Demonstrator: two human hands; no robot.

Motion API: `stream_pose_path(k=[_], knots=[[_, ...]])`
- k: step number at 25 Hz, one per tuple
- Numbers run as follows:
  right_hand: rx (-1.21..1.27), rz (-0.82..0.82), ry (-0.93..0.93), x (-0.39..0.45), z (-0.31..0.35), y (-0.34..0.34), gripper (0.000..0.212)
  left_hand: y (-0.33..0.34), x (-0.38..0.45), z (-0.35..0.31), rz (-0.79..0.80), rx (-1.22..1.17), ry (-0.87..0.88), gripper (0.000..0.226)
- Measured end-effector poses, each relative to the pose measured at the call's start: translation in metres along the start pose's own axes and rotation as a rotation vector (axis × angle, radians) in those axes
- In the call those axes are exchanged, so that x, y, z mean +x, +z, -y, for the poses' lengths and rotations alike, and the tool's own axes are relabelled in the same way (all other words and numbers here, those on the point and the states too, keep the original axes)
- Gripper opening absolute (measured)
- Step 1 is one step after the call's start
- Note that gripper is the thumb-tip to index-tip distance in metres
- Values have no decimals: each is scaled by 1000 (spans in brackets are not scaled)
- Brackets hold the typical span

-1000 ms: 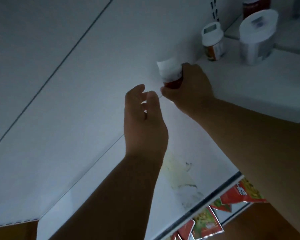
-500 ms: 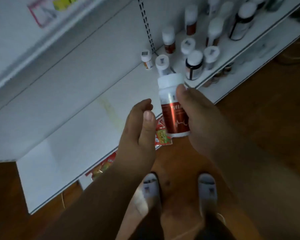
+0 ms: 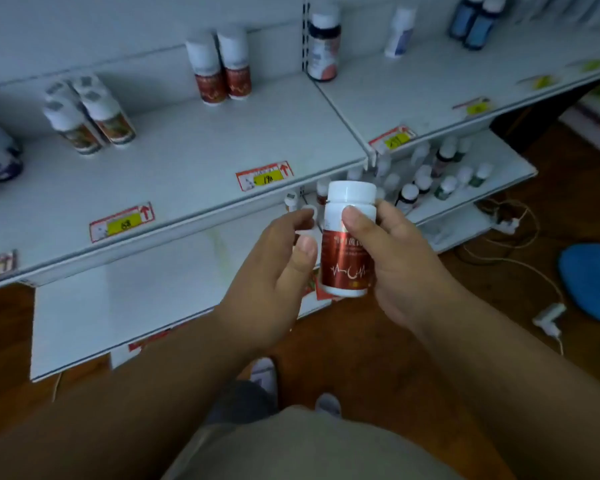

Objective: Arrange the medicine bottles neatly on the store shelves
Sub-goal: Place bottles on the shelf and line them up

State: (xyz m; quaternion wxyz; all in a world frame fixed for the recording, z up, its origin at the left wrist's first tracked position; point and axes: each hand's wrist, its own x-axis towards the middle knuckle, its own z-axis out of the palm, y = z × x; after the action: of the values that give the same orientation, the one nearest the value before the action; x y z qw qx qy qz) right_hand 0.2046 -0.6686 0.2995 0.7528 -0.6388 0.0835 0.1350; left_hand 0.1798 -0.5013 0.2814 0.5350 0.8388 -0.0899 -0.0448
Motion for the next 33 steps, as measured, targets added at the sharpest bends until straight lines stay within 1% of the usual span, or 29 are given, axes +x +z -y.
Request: stream_pose_path(k=[2, 5, 8, 10, 12, 14, 16, 17, 19, 21, 22, 24, 27, 29, 33], knots=[[-72, 24, -44, 18, 23, 19, 44, -27, 11, -2, -49, 24, 14, 72], [-126, 15, -95, 57, 46, 50, 36, -68, 37, 9, -85, 66, -5, 83], [-178, 53, -143, 94, 61, 72, 34, -97, 70, 15, -104, 117, -25, 81], [-241, 93, -176, 119, 72, 82, 38, -111, 94, 22, -109, 190, -27, 84], [-323, 118, -223, 150, 81, 87, 49, -121, 117, 34, -122, 280, -68, 87], [-418, 113, -237, 181, 86, 90, 61, -124, 135, 45, -127, 358, -120, 88], [-485, 155, -247, 217, 89, 93, 64, -125, 155, 56, -150, 428, -169, 91], [-523, 186, -250, 233, 90, 97, 62, -125, 163, 60, -163, 475, -198, 92], [-640, 265, -288, 261, 90, 105, 57, -123, 177, 68, -193, 566, -260, 85], [-810, 313, -408, 282, 90, 115, 51, -125, 193, 77, -224, 641, -299, 78], [-870, 323, -460, 293, 89, 119, 49, -127, 203, 84, -238, 686, -310, 78], [-931, 345, -503, 311, 82, 127, 47, -133, 219, 100, -249, 786, -349, 82], [-1008, 343, -540, 332, 71, 129, 42, -134, 235, 122, -175, 894, -439, 93], [-1032, 313, -569, 339, 69, 130, 39, -131, 241, 129, -139, 948, -448, 96], [-1068, 266, -629, 344, 62, 135, 38, -133, 247, 129, -108, 971, -442, 96]])
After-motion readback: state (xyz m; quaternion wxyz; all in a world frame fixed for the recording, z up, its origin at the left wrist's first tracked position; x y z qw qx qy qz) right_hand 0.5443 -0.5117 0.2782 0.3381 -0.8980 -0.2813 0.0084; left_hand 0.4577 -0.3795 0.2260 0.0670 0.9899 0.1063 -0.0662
